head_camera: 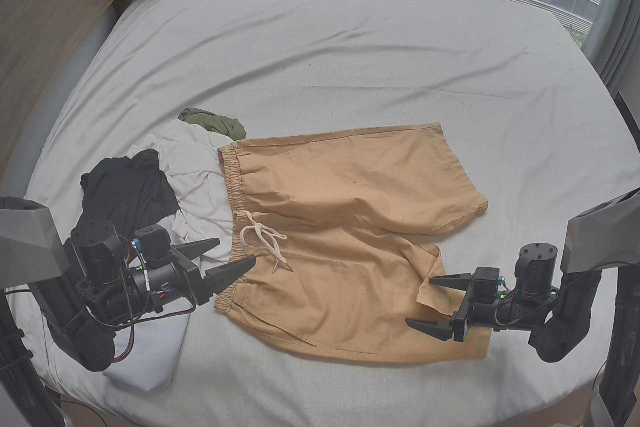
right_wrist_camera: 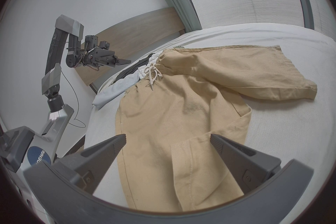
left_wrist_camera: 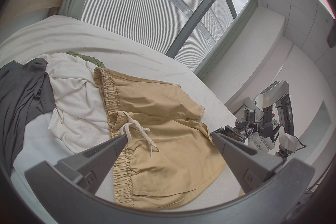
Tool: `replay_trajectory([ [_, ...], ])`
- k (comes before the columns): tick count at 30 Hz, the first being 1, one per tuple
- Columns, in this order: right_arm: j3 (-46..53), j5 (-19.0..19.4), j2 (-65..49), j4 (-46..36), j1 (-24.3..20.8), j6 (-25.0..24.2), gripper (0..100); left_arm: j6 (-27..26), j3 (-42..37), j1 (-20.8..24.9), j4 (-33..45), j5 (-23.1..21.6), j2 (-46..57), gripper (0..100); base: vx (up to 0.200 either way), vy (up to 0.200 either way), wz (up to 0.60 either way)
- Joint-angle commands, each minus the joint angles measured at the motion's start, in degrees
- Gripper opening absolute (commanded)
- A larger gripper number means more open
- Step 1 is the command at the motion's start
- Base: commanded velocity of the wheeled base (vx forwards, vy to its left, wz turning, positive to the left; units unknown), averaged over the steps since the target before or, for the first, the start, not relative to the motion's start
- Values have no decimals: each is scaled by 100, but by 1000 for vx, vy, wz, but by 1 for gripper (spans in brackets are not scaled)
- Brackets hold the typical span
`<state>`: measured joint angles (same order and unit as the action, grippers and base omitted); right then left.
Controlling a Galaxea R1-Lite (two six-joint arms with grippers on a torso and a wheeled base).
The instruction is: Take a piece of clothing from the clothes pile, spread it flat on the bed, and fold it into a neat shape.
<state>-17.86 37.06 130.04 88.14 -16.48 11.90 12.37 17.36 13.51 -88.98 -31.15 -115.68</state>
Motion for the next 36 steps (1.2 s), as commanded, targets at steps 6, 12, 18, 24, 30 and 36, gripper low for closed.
replay_trajectory([
  [6,-16,-6,321,-7,101,41,100,11,4,29,-23,-5,28,100,0,0,0],
  [12,-156,-6,338,-34,233,93,0,11,4,29,-23,3,36,100,0,0,0],
  [18,-104,3,338,-34,418,155,0,11,4,38,-23,3,54,100,0,0,0],
  [24,-104,3,224,-7,734,120,0,11,4,38,-23,-5,63,100,0,0,0],
  [30,-95,12,-66,10,1156,102,0,19,22,38,-23,3,89,100,0,0,0],
  [36,-156,29,-137,10,1472,102,0,19,57,29,-23,3,80,100,0,0,0],
])
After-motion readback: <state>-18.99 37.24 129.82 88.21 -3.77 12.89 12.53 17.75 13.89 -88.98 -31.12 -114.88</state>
